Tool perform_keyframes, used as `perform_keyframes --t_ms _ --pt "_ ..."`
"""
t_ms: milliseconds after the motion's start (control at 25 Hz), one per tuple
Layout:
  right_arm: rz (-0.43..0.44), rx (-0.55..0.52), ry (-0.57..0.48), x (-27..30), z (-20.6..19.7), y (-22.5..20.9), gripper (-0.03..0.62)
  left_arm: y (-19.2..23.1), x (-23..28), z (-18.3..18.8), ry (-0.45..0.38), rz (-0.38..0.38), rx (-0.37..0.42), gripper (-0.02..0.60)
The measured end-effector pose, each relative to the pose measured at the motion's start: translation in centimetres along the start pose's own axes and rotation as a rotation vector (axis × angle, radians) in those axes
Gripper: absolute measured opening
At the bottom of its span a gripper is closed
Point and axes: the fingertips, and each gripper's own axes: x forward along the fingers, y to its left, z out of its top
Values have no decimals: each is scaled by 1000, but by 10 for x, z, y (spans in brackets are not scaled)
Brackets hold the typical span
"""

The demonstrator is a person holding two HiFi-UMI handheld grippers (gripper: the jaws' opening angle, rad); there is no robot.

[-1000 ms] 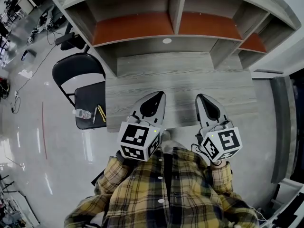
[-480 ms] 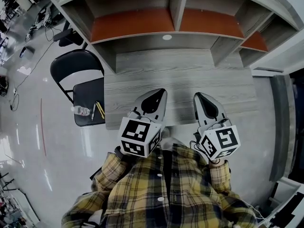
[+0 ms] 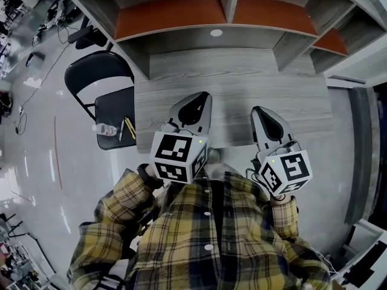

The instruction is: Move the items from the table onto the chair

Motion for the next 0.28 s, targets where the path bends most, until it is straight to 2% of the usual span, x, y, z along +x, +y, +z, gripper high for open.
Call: perform_keyframes --t_ms 280 --pt "-7 1 -16 -1 -2 -9 17 -7 12 -5 -17 14 20 5"
